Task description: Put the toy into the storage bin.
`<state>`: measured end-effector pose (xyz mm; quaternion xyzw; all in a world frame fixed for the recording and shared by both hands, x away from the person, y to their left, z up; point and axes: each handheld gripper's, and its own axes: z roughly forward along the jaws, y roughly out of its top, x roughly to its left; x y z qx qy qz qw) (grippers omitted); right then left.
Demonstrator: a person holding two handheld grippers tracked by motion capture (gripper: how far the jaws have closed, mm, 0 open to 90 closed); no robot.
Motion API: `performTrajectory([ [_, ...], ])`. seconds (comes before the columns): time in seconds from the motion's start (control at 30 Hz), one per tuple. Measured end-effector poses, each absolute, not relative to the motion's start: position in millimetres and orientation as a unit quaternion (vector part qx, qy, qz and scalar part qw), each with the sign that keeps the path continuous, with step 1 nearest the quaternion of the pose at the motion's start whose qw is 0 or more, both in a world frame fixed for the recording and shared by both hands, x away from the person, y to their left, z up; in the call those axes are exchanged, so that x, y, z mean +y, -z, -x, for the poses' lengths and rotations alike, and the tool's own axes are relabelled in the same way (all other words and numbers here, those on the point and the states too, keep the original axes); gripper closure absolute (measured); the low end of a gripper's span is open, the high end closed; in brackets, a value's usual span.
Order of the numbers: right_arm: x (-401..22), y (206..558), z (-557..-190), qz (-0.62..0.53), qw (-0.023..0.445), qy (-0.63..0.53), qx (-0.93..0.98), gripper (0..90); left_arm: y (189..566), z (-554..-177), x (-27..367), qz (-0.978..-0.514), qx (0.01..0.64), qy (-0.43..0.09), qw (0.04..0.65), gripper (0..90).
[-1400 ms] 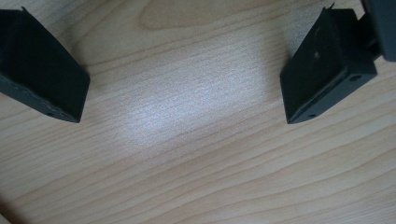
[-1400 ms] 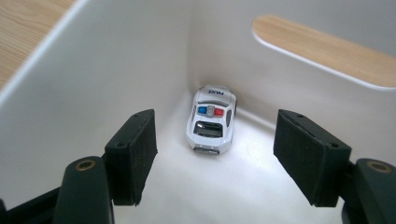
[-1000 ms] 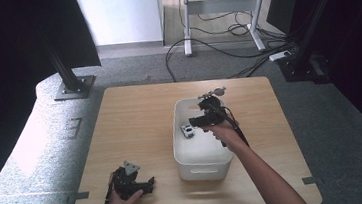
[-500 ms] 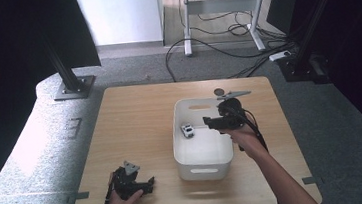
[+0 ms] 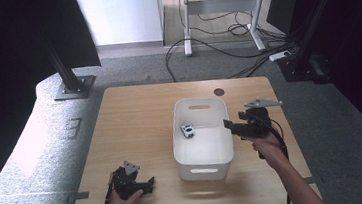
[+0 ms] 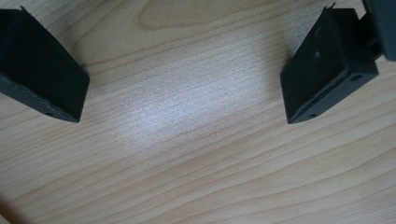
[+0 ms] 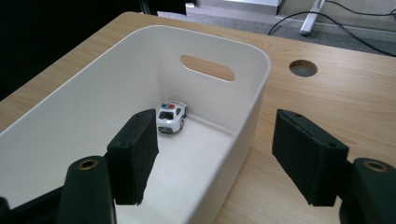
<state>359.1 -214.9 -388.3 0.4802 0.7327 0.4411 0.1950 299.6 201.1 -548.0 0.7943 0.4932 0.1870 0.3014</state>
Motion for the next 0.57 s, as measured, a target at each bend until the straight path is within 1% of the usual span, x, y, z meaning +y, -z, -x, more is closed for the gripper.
performTrajectory([
  [0.27, -242.0, 400.5, -344.7, -0.486, 0.206, -0.452, 0.719, 30.8, 548.0, -299.6, 201.1, -0.794, 0.494, -0.186, 0.302, 1.1],
  [0.57, -252.8, 407.6, -340.3, -0.494, 0.212, -0.453, 0.711, 30.5, 547.9, -299.8, 201.2, -0.795, 0.493, -0.186, 0.301, 1.1],
])
